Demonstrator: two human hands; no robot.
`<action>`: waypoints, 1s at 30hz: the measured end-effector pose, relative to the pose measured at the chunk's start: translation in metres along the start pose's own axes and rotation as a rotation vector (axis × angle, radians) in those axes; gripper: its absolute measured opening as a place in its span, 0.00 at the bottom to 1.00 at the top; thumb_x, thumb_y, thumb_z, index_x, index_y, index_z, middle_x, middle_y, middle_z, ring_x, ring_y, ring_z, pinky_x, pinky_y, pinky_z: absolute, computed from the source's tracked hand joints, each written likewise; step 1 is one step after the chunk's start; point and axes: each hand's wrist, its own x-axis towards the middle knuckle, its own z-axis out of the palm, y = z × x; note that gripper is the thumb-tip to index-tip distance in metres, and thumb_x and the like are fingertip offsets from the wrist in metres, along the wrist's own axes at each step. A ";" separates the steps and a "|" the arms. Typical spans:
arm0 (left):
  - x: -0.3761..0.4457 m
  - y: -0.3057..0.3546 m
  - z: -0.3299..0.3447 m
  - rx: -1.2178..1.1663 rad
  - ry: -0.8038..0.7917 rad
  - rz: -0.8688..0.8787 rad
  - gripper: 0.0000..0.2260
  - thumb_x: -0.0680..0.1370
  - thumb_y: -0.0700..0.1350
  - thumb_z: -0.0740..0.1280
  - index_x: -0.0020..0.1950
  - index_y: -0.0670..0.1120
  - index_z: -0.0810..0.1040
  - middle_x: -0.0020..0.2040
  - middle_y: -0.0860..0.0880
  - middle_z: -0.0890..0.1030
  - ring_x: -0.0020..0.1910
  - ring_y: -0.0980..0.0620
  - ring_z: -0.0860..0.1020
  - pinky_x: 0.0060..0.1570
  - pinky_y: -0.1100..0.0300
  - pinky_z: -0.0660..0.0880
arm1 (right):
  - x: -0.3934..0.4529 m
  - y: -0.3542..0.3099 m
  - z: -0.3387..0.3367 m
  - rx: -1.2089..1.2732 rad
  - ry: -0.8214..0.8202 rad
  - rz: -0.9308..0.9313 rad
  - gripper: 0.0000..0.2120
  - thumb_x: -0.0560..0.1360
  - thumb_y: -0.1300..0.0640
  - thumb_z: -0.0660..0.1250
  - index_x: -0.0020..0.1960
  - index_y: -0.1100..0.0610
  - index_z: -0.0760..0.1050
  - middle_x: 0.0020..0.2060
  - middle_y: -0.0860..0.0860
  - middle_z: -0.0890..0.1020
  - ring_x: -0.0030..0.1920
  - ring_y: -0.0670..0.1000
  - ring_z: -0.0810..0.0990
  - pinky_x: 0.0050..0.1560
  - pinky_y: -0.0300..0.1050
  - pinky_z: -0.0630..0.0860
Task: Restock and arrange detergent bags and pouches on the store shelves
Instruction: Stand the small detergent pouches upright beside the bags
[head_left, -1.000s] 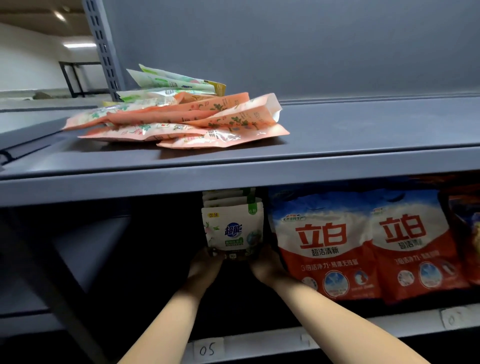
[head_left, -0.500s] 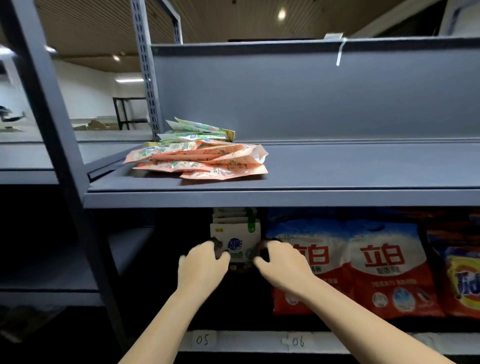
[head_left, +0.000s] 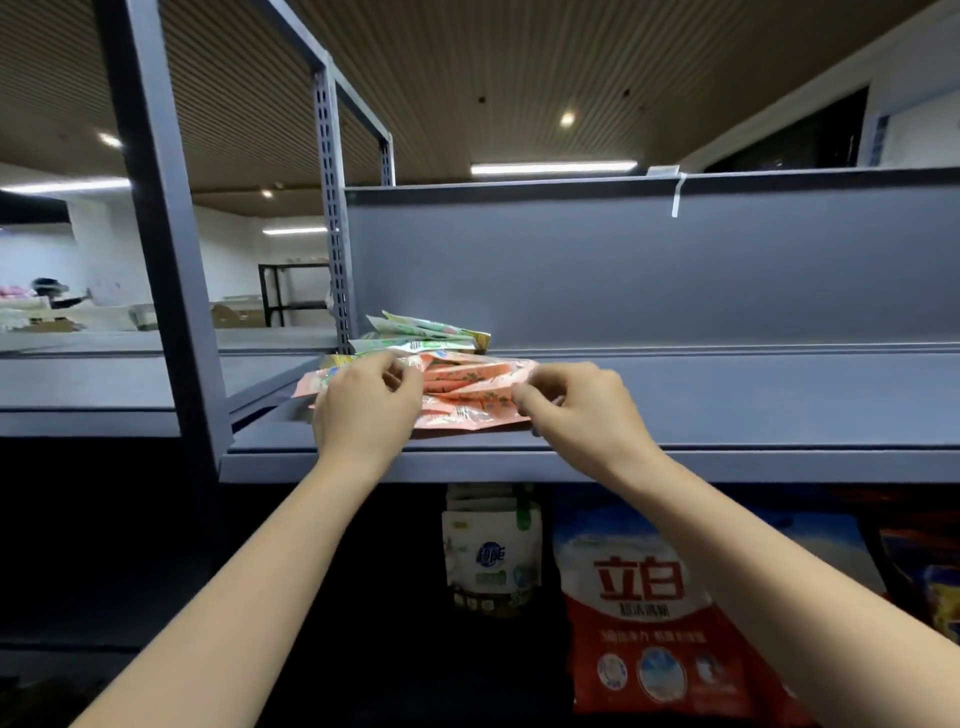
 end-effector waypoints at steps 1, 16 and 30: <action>0.015 -0.003 0.001 0.015 -0.040 -0.014 0.07 0.75 0.49 0.62 0.42 0.50 0.77 0.43 0.50 0.80 0.47 0.44 0.75 0.44 0.55 0.70 | 0.012 -0.003 0.002 -0.012 0.020 0.011 0.13 0.75 0.50 0.63 0.37 0.56 0.78 0.31 0.49 0.81 0.39 0.54 0.80 0.44 0.49 0.78; 0.174 -0.034 0.071 0.359 -0.478 -0.064 0.16 0.78 0.43 0.55 0.65 0.48 0.72 0.64 0.47 0.74 0.66 0.44 0.67 0.62 0.51 0.66 | 0.185 0.004 0.061 -0.187 -0.118 0.212 0.10 0.74 0.55 0.62 0.47 0.59 0.79 0.46 0.56 0.82 0.48 0.58 0.80 0.48 0.50 0.78; 0.192 -0.066 0.130 0.359 -0.444 -0.170 0.24 0.76 0.38 0.56 0.71 0.57 0.65 0.62 0.44 0.76 0.60 0.43 0.74 0.52 0.54 0.70 | 0.245 0.037 0.130 -0.503 -0.412 0.169 0.24 0.79 0.63 0.53 0.74 0.57 0.62 0.70 0.57 0.70 0.68 0.59 0.68 0.60 0.48 0.70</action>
